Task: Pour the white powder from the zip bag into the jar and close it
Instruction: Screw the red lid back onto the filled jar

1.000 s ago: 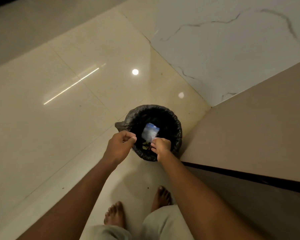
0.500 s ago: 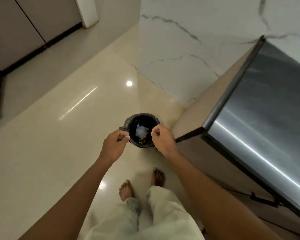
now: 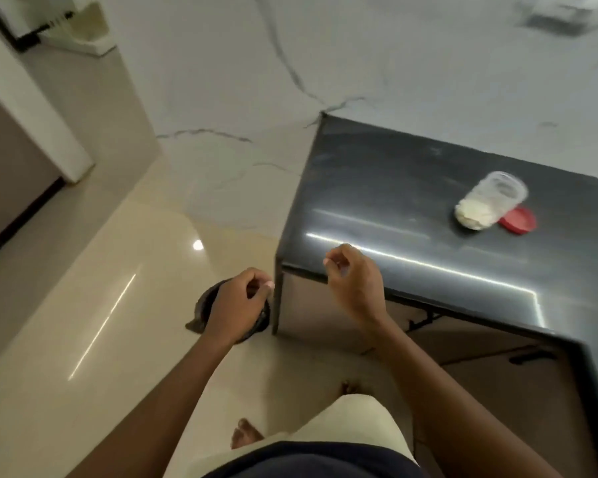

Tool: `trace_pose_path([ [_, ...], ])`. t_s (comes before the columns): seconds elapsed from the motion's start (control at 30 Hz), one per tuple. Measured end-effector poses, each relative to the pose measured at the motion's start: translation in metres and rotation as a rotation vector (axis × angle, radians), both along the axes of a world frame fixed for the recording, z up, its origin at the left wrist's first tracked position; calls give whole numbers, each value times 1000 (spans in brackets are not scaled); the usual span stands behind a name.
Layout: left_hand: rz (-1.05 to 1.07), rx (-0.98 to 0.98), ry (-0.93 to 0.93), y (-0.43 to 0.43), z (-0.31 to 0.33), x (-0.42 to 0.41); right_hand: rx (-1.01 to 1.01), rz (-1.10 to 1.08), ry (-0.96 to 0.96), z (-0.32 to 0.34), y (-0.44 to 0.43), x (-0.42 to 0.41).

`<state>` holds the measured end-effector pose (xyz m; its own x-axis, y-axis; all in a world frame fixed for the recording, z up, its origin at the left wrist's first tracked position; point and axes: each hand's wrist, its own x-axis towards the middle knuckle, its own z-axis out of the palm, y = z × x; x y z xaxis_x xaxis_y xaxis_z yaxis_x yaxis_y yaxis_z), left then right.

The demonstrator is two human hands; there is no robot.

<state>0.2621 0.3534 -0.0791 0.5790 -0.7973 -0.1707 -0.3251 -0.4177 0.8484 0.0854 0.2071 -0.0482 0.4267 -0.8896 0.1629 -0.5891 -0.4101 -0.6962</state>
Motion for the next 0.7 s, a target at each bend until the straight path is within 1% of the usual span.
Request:
trace_pose_path([
  [0.2, -244, -95, -74, -103, 29, -82, -56, -272, 15, 18, -68, -114],
  [0.33, -323, -120, -75, -175, 37, -138, -74, -361, 66, 18, -118, -183],
  [0.5, -349, -140, -72, -264, 38, -203, -67, -347, 119, 11, -194, -251],
  [0.6, -363, -86, -86, -315, 34, -237, -59, -298, 164, 8, -249, -278],
  [0.7, -301, -29, -30, -361, 30, -266, -54, -243, 250, 7, -302, -296],
])
